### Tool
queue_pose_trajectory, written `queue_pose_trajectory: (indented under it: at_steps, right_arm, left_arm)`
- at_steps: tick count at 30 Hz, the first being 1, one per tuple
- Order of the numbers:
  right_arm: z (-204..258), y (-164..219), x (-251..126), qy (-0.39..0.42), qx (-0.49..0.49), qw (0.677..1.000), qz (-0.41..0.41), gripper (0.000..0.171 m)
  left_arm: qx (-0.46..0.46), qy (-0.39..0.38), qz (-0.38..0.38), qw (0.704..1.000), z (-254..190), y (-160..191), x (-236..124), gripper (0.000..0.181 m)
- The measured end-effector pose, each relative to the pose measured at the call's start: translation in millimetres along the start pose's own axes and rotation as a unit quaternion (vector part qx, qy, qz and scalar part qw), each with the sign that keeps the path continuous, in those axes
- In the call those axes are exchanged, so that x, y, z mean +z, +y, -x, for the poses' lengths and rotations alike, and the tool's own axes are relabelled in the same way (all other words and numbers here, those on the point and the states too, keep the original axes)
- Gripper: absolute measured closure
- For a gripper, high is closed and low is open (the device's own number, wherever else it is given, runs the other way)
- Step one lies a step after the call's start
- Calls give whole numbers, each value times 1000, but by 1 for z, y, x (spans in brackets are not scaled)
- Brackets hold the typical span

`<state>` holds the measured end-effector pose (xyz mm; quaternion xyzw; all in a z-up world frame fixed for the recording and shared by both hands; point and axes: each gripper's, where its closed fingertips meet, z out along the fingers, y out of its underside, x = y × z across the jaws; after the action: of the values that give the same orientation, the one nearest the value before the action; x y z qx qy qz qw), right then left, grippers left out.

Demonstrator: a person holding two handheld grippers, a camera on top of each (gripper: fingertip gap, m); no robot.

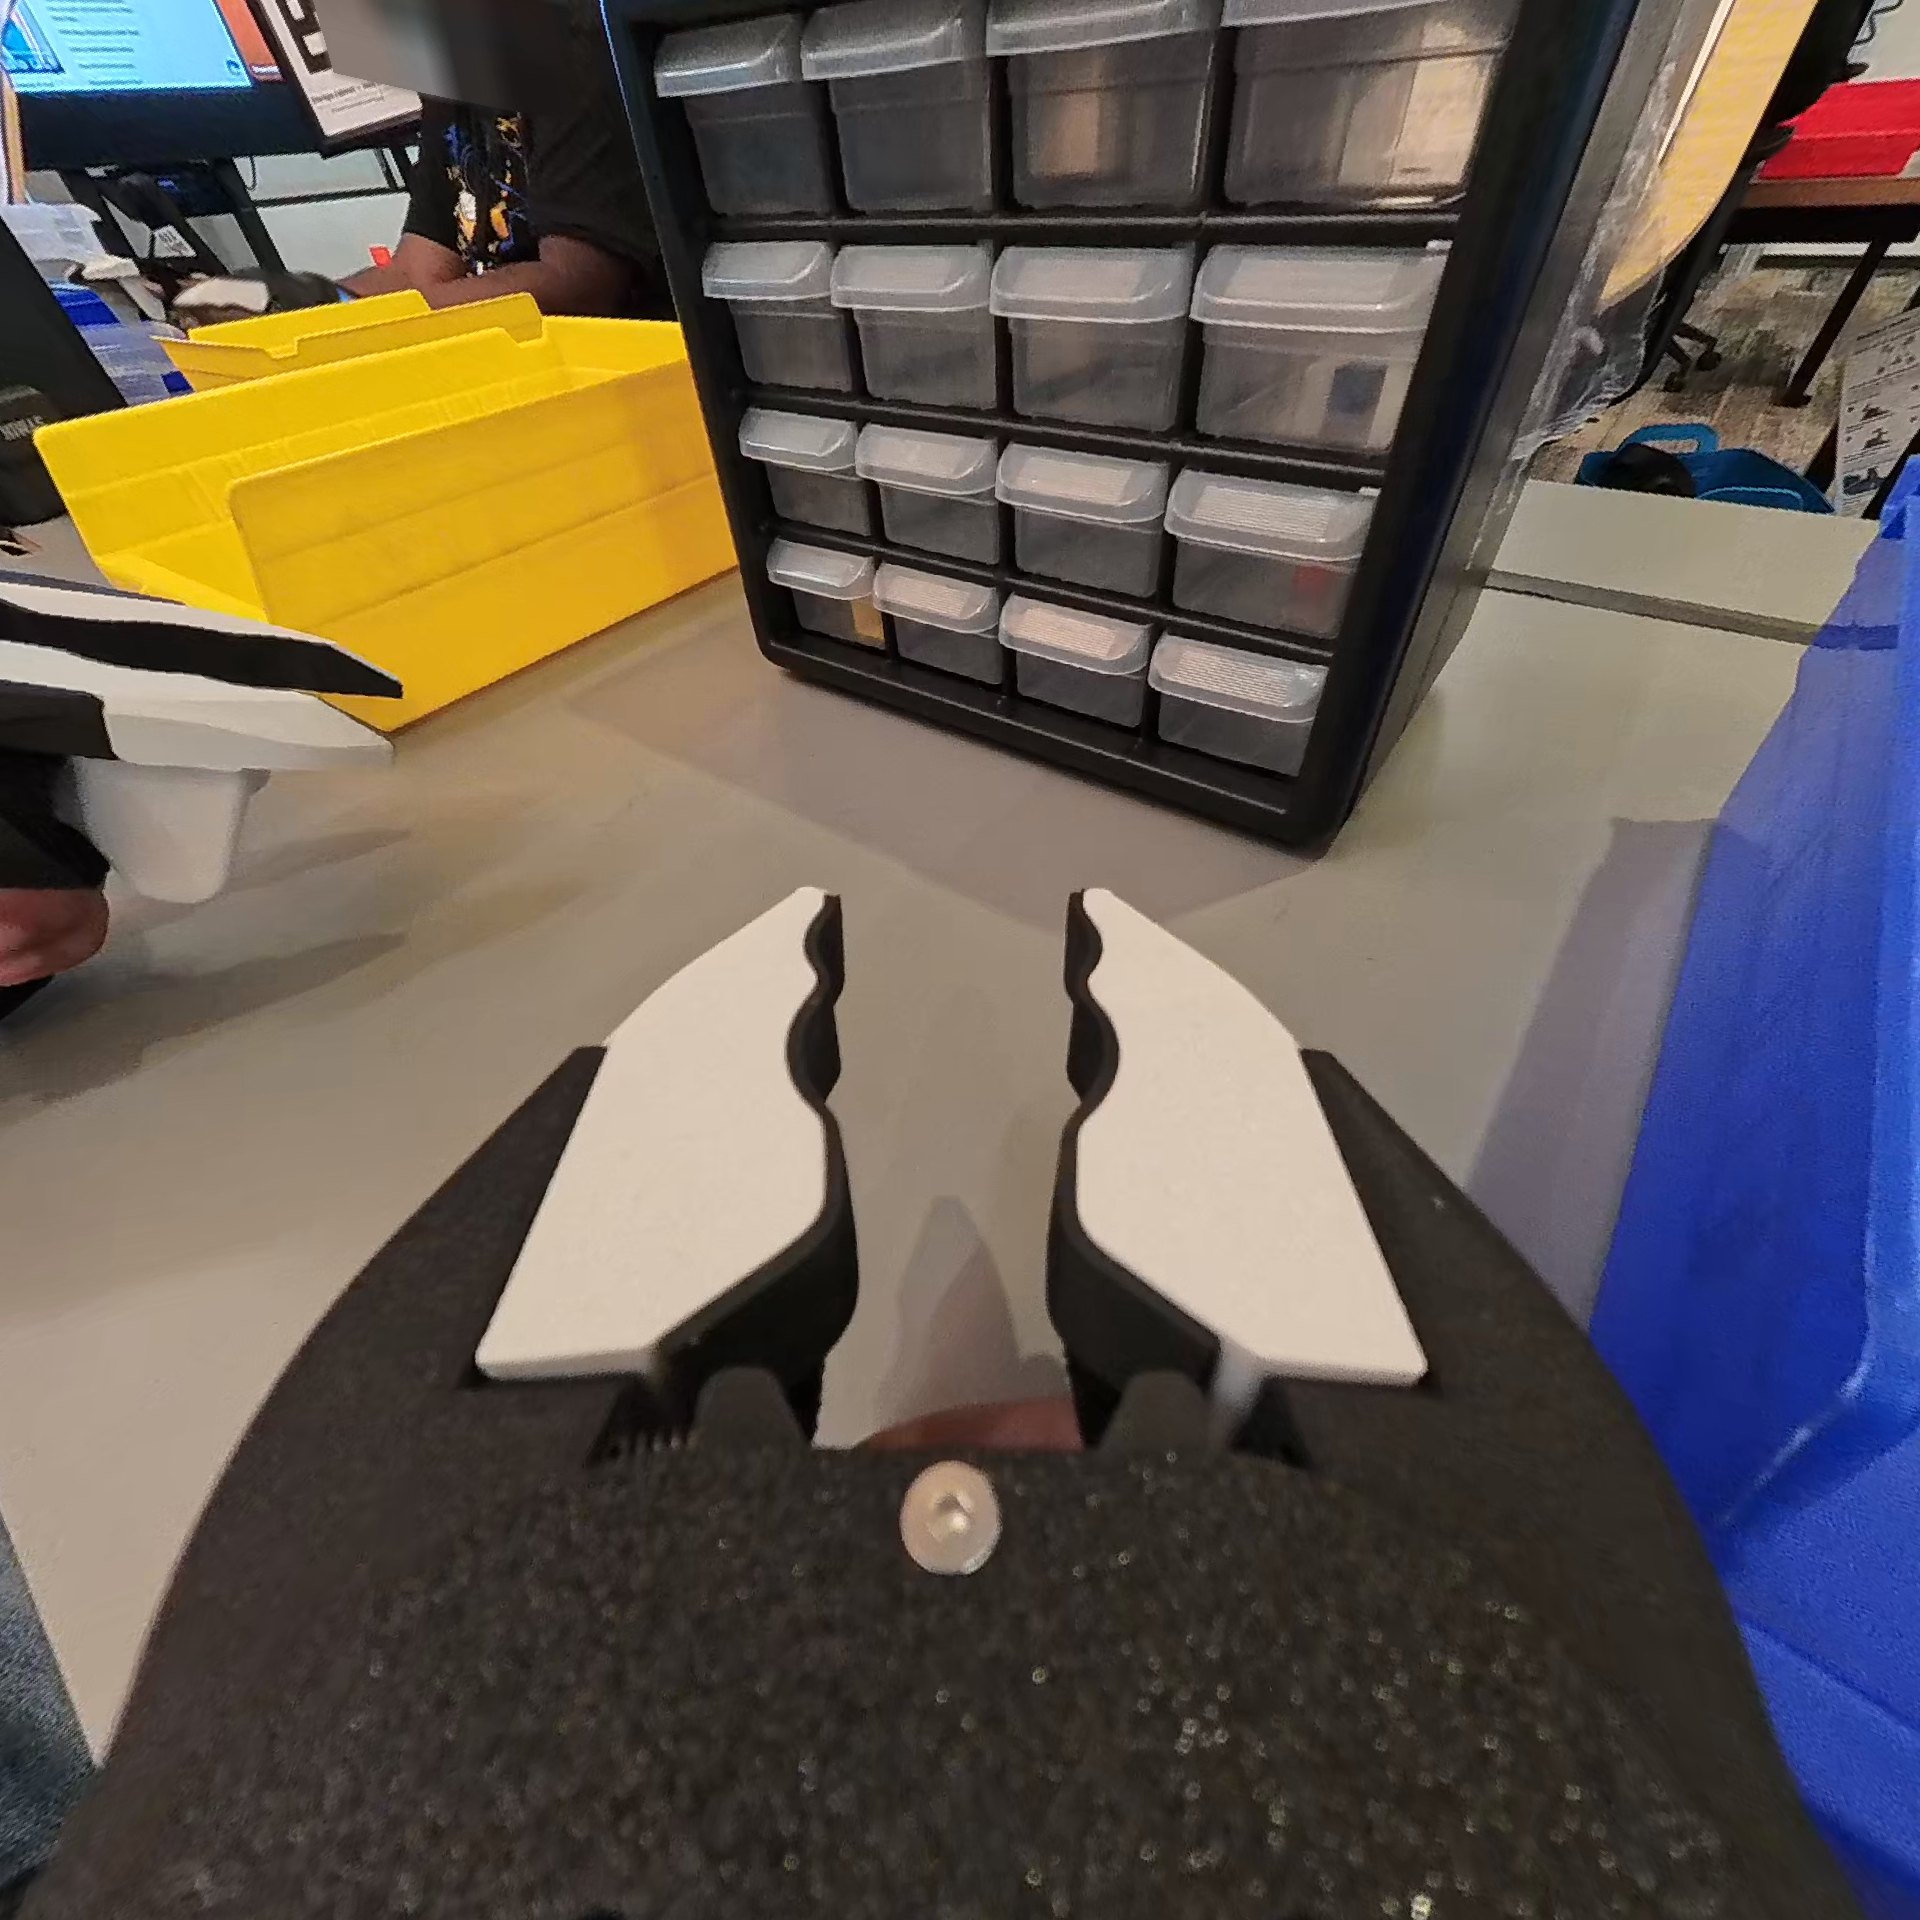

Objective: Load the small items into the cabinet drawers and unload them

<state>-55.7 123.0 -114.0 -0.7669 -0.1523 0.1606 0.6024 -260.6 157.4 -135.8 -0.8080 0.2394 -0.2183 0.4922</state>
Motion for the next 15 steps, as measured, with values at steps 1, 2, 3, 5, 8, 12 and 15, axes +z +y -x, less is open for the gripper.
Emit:
queue_pose_trajectory:
  at_steps: [1,2,3,5,8,12,15]
  right_arm:
    - [0,0,0,0,0,1000,0,131]
    - [0,0,0,0,1,1000,1,131]
    - [0,0,0,0,1,1000,1,131]
    - [0,0,0,0,1,1000,1,131]
    - [0,0,0,0,1,1000,2,131]
    - [0,1,1,0,1,1000,3,131]
    - [0,1,1,-1,2,1000,5,131]
  left_arm:
    - [0,0,1,1000,0,0,0,122]
    - [-1,0,1,1000,0,0,0,122]
    - [-2,1,2,1000,0,1,0,122]
    - [-2,1,1,1000,1,0,0,122]
    - [-1,1,4,1000,0,1,1,122]
    - [1,2,5,1000,-1,2,1,122]
    - [2,3,6,1000,-1,2,2,123]
